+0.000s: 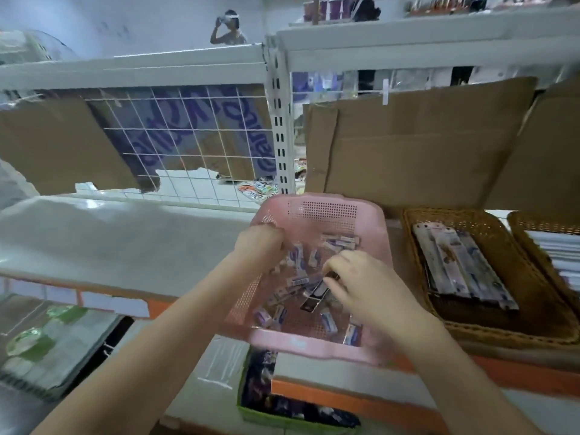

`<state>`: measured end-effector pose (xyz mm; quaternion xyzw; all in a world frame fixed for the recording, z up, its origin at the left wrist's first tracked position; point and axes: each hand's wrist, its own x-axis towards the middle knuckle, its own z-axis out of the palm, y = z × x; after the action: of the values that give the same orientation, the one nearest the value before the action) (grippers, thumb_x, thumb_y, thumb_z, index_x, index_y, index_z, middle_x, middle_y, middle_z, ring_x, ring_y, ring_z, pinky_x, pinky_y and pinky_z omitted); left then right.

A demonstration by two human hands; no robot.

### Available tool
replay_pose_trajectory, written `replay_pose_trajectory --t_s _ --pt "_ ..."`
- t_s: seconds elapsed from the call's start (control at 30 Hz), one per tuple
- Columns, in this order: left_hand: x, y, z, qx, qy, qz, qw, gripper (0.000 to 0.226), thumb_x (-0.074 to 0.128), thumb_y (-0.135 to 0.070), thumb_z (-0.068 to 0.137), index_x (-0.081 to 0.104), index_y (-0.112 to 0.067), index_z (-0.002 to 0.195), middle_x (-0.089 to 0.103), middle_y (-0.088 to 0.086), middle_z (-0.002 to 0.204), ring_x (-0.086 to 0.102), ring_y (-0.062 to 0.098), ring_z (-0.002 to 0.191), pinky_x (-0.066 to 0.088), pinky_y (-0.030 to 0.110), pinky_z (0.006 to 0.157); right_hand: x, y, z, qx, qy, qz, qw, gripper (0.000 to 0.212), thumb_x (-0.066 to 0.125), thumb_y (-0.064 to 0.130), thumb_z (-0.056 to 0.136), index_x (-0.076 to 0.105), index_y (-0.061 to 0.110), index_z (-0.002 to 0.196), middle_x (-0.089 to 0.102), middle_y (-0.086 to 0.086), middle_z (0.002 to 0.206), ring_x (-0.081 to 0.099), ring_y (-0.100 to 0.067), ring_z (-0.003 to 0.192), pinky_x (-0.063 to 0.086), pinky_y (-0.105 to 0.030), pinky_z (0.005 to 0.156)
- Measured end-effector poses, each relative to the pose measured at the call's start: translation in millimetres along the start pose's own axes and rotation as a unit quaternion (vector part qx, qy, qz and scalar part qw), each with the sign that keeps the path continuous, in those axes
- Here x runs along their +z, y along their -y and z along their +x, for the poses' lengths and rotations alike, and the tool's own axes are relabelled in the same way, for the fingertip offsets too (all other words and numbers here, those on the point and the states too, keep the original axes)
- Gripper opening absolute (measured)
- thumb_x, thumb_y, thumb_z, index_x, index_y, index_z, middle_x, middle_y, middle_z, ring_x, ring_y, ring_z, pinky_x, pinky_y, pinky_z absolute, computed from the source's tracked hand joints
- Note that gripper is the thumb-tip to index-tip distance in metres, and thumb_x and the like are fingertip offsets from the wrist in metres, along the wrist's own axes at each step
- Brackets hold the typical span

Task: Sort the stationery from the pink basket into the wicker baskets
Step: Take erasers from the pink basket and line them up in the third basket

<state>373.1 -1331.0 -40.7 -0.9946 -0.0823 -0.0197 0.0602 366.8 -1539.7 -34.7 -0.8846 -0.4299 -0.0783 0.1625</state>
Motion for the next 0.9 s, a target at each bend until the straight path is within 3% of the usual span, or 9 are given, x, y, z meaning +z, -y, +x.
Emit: replay_pose_trajectory --t_s 0.13,0.27,0.37,0.47,0.53,0.6,0.7,0.8,0.9 --pt "10 8 17 0.045 0.039 0.006 0.998 0.028 0.042 -0.026 0.097 0.064 -0.011 0.106 0.061 0.007 0.097 0.058 0.022 0.085 0.049 0.03 0.07 13 31 -38 0.071 -0.03 -0.01 0.997 0.026 0.033 0.04 0.099 0.055 0.026 0.099 0.054 0.011 0.097 0.048 -0.007 0.094 0.041 -0.019 0.077" --pt "21 8 31 0.075 0.063 -0.036 0.995 0.025 0.045 -0.021 0.094 0.059 -0.013 0.113 0.058 0.004 0.089 0.056 0.021 0.077 0.045 0.029 0.062 23 54 -63 0.149 -0.08 -0.029 0.985 0.031 0.049 0.039 0.095 0.058 0.022 0.071 0.052 0.01 0.068 0.052 -0.007 0.066 0.035 -0.016 0.055" --pt "34 5 41 0.084 0.064 -0.116 0.988 0.031 0.049 -0.016 0.093 0.052 -0.017 0.124 0.056 0.001 0.087 0.054 0.014 0.066 0.042 0.024 0.053 32 59 -69 0.175 -0.108 -0.033 0.978 0.051 0.029 0.044 0.096 0.062 0.019 0.066 0.054 0.008 0.061 0.052 -0.008 0.058 0.043 -0.022 0.051" --pt "45 3 51 0.102 0.061 -0.188 0.975 0.04 0.054 -0.014 0.091 0.048 -0.024 0.129 0.051 -0.007 0.082 0.054 0.008 0.063 0.041 0.017 0.046 38 59 -69 0.163 -0.172 -0.044 0.971 0.048 0.035 0.034 0.095 0.063 0.016 0.059 0.054 0.006 0.054 0.051 -0.01 0.049 0.045 -0.028 0.043" --pt "52 1 58 0.106 0.072 -0.261 0.957 0.047 0.057 -0.016 0.089 0.047 -0.032 0.132 0.059 -0.006 0.104 0.063 0.014 0.083 0.055 0.024 0.06 42 57 -69 0.155 -0.2 -0.046 0.966 0.046 0.038 0.03 0.094 0.061 0.016 0.057 0.053 0.007 0.053 0.049 -0.009 0.047 0.043 -0.027 0.041" --pt "58 -5 63 0.095 0.082 -0.299 0.946 0.048 0.06 -0.026 0.089 0.046 -0.037 0.134 0.055 -0.003 0.127 0.06 0.02 0.105 0.057 0.035 0.081 46 55 -69 0.144 -0.22 -0.058 0.963 0.044 0.04 0.029 0.093 0.061 0.017 0.056 0.052 0.008 0.053 0.049 -0.009 0.048 0.042 -0.026 0.041" --pt "65 -21 66 0.029 0.131 -0.192 0.972 0.066 0.052 -0.053 0.089 0.031 -0.024 0.145 0.033 0.011 0.148 0.033 0.04 0.134 0.032 0.053 0.109 50 51 -69 0.131 -0.241 -0.074 0.959 0.041 0.043 0.027 0.091 0.062 0.018 0.056 0.052 0.009 0.054 0.048 -0.008 0.048 0.038 -0.022 0.043" --pt "70 -35 62 0.007 0.136 -0.075 0.988 0.088 0.038 -0.071 0.085 0.02 -0.013 0.148 0.018 0.016 0.154 0.015 0.043 0.14 0.017 0.061 0.109 54 48 -69 0.118 -0.267 -0.084 0.953 0.04 0.046 0.026 0.089 0.058 0.017 0.053 0.05 0.007 0.052 0.046 -0.009 0.047 0.031 -0.019 0.049" --pt "75 -41 60 0.005 0.1 -0.056 0.993 0.077 0.037 -0.063 0.09 0.022 -0.013 0.146 0.023 0.015 0.152 0.021 0.038 0.139 0.023 0.062 0.106 56 46 -69 0.099 -0.278 -0.088 0.951 0.037 0.049 0.025 0.088 0.055 0.015 0.052 0.048 0.005 0.051 0.045 -0.011 0.047 0.03 -0.02 0.055"
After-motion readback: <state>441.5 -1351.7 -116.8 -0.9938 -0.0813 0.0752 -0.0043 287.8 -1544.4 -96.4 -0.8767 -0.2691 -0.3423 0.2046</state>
